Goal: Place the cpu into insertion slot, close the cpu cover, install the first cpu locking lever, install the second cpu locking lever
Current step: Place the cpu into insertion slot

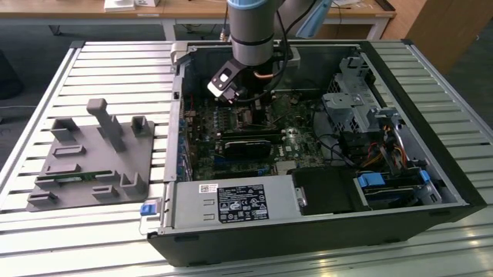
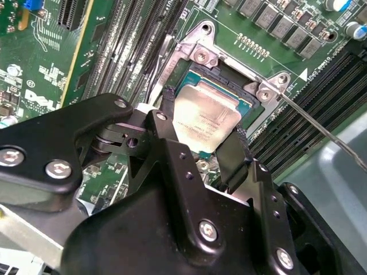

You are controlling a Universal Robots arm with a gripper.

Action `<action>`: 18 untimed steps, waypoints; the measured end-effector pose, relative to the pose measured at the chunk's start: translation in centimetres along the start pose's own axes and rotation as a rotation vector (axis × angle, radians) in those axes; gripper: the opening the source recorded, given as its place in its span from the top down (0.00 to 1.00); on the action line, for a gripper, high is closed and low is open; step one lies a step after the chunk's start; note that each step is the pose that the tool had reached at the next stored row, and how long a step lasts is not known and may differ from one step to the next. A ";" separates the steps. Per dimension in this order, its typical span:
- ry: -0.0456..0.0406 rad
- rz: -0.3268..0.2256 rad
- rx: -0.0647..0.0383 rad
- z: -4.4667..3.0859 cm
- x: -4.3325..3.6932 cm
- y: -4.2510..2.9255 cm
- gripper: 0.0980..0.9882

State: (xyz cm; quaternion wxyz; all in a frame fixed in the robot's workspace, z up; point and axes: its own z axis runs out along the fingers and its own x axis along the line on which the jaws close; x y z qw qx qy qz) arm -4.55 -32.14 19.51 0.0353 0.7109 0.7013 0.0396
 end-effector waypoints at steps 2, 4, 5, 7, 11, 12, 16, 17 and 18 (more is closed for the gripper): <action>0.0001 0.000 0.000 0.10 0.01 -0.01 0.50; -0.0002 0.000 0.000 0.18 0.02 -0.02 0.50; -0.0002 0.000 0.000 0.22 0.03 -0.03 0.50; -0.0004 0.000 0.000 0.25 0.04 -0.03 0.50; -0.0001 0.000 0.000 0.27 0.05 -0.03 0.50; 0.0000 0.000 0.000 0.27 0.05 -0.03 0.50; 0.0000 0.000 0.000 0.28 0.05 -0.03 0.50; 0.0000 0.000 0.000 0.27 0.05 -0.03 0.50; -0.0001 0.000 0.000 0.27 0.05 -0.03 0.50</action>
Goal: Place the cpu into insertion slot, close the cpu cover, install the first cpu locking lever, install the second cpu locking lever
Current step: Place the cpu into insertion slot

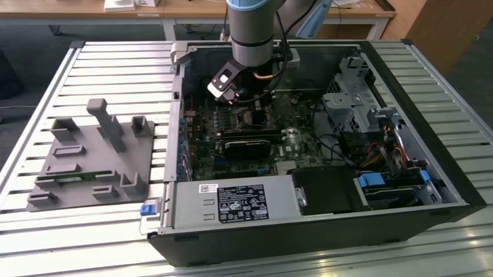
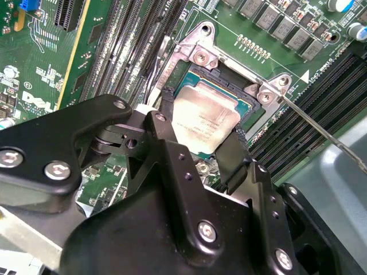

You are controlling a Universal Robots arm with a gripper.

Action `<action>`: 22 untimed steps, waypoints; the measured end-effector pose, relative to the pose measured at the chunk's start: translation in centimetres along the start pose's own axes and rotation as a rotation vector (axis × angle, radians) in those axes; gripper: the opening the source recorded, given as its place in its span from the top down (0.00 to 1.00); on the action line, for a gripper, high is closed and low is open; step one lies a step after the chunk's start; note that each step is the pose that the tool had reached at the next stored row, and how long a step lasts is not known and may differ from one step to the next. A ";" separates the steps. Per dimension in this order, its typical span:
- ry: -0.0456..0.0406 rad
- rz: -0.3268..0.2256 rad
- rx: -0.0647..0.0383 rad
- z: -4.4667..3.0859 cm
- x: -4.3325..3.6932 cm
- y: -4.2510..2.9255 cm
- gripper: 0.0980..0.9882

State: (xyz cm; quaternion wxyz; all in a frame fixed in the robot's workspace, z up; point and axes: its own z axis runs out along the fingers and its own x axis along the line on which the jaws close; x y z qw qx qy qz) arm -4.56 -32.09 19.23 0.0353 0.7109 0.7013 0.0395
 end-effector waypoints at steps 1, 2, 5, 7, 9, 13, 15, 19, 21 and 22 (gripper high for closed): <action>0.0000 0.000 0.000 0.00 0.00 0.00 0.50; 0.0000 0.000 0.000 0.00 0.00 0.00 0.50; 0.0000 0.000 0.000 0.01 0.00 0.00 0.50; 0.0001 0.000 0.000 0.01 0.00 0.00 0.50; 0.0004 0.000 0.000 0.02 0.01 0.00 0.50; 0.0002 0.000 0.000 0.02 0.00 0.00 0.42; 0.0004 0.000 0.000 0.02 0.01 0.00 0.42; 0.0019 -0.001 0.000 0.06 0.12 0.01 0.42; 0.0024 -0.004 0.000 0.08 0.16 0.04 0.42; 0.0027 -0.007 0.000 0.10 0.18 0.07 0.42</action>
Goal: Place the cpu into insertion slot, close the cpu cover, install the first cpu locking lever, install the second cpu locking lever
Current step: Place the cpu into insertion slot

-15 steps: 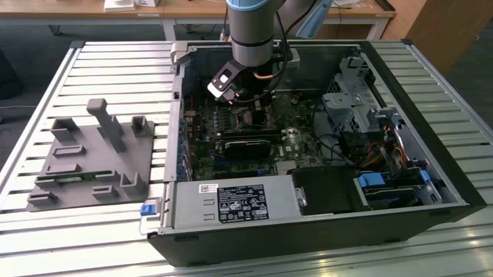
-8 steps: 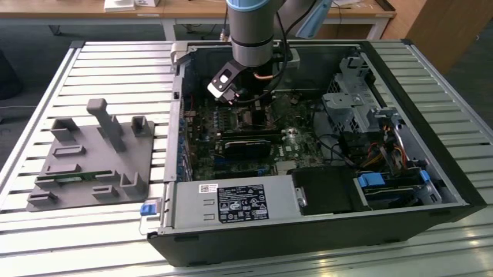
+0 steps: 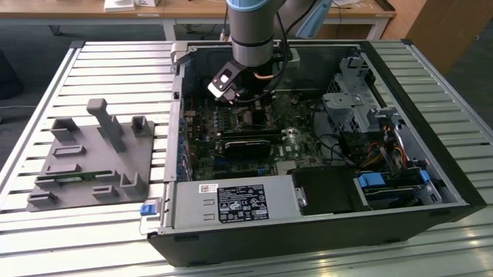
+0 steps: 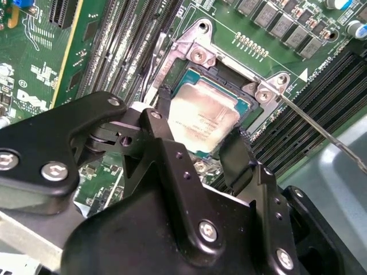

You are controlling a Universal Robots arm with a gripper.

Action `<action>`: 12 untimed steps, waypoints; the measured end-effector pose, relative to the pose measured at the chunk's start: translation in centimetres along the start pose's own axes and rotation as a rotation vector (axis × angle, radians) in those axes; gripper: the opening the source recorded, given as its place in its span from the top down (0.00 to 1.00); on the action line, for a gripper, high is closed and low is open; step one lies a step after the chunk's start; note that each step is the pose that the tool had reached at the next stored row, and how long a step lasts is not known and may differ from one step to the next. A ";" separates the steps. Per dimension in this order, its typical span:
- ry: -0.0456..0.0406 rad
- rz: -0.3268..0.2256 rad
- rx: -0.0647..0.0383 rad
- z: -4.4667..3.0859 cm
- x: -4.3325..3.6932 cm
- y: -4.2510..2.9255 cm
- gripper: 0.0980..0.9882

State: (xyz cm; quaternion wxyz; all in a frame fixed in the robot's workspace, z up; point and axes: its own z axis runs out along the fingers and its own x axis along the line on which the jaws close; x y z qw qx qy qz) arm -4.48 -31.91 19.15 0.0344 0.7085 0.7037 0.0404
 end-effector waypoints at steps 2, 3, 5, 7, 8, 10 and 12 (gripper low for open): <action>0.0006 -0.005 0.000 0.03 0.02 0.07 0.42; 0.0007 -0.006 0.000 0.05 0.03 0.09 0.42; 0.0009 -0.009 0.000 0.07 0.06 0.12 0.42; 0.0009 -0.010 0.000 0.07 0.06 0.13 0.42; 0.0009 -0.010 0.000 0.07 0.06 0.13 0.42; 0.0008 -0.010 0.000 0.01 0.06 0.14 0.42; 0.0009 -0.010 0.000 -0.19 0.06 0.16 0.42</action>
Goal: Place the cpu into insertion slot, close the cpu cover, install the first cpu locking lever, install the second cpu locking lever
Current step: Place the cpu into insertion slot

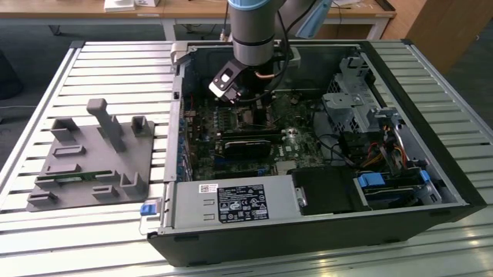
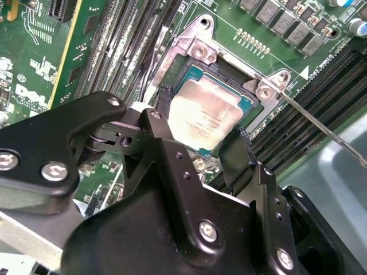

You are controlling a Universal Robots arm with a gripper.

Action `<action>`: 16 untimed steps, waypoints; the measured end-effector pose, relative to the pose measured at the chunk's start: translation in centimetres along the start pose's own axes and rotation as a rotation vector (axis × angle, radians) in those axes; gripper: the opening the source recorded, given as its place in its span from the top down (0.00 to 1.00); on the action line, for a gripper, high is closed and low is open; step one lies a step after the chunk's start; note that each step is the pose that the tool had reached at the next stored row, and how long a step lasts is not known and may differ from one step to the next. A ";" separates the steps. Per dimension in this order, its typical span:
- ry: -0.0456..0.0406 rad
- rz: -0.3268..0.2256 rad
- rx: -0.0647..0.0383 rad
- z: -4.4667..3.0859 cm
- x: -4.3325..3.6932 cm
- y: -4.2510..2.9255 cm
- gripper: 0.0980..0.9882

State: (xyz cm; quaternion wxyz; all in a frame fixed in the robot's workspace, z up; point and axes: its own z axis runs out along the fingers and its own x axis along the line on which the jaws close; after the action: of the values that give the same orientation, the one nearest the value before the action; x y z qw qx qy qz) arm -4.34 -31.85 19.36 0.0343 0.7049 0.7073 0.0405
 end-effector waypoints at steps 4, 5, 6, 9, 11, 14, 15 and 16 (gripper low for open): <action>0.0001 0.000 0.001 -0.60 0.01 0.07 0.42; 0.0000 0.000 0.002 -0.78 0.01 0.09 0.42; 0.0000 0.000 0.003 -0.97 0.01 0.11 0.42; 0.0001 0.000 0.009 -1.62 0.01 0.21 0.42; 0.0000 0.000 0.013 -2.01 0.01 0.26 0.51; 0.0003 0.000 0.030 -2.09 0.02 0.58 0.58; 0.0003 0.001 0.039 -2.08 0.02 0.73 0.65; 0.0004 0.001 0.046 -2.08 0.02 0.85 0.71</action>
State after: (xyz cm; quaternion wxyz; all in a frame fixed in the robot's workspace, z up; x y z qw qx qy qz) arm -3.71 -31.85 21.51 0.0178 0.7058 0.7078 0.0242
